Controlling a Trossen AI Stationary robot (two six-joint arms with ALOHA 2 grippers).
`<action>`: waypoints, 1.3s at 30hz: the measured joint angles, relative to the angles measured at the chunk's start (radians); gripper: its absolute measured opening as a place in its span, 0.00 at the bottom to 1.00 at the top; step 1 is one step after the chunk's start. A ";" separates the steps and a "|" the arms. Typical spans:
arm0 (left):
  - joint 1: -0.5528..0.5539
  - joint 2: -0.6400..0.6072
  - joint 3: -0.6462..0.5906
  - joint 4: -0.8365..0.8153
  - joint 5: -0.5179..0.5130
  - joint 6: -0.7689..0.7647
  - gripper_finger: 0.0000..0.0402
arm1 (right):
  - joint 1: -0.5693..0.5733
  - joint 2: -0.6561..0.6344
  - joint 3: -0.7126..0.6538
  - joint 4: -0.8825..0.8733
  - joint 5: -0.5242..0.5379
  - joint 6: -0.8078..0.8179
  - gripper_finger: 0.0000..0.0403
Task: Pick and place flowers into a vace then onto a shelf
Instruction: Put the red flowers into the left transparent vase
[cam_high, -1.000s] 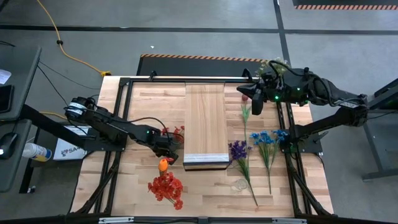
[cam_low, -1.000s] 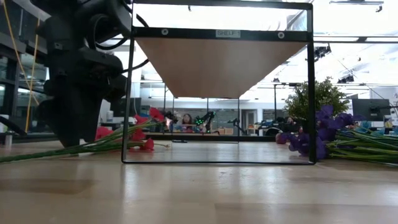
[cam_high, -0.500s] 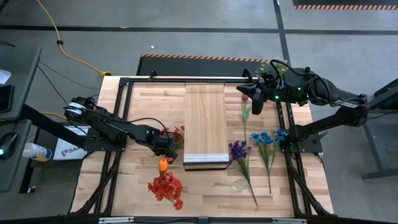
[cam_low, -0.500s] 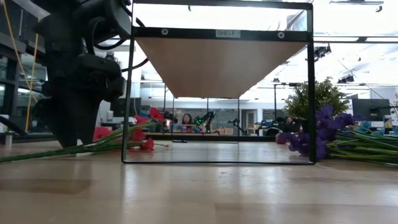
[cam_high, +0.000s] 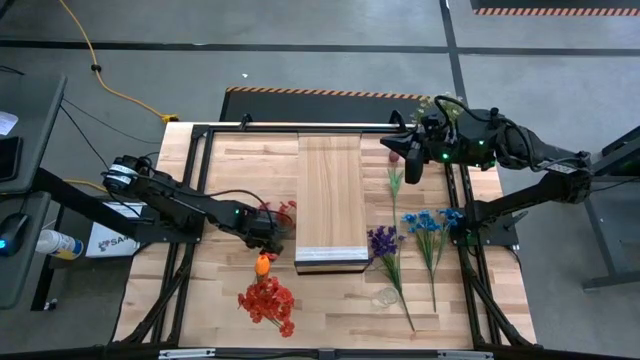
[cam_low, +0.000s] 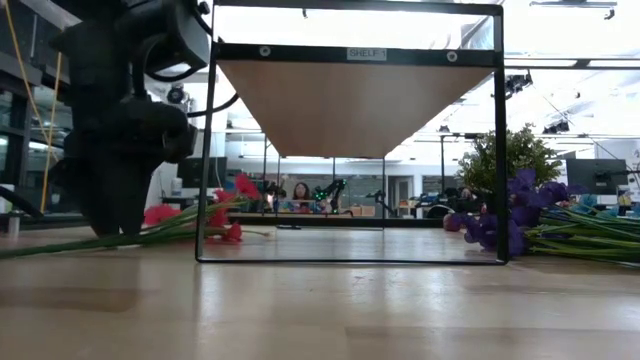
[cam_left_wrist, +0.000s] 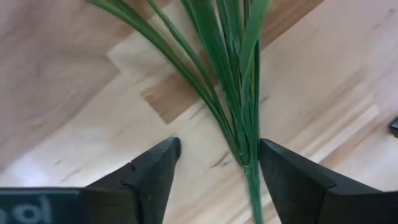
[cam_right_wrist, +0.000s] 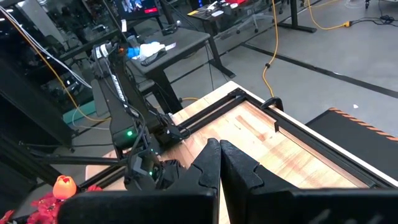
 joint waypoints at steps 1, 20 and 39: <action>0.000 0.000 0.000 -0.006 -0.003 0.000 0.62 | 0.000 0.000 0.000 0.000 0.000 -0.001 0.00; 0.001 0.000 0.000 -0.057 -0.032 -0.002 0.18 | 0.000 0.000 0.000 0.000 -0.021 -0.002 0.00; 0.002 -0.175 0.064 -0.498 -0.278 -0.074 0.08 | 0.000 0.000 0.000 0.000 -0.020 -0.003 0.00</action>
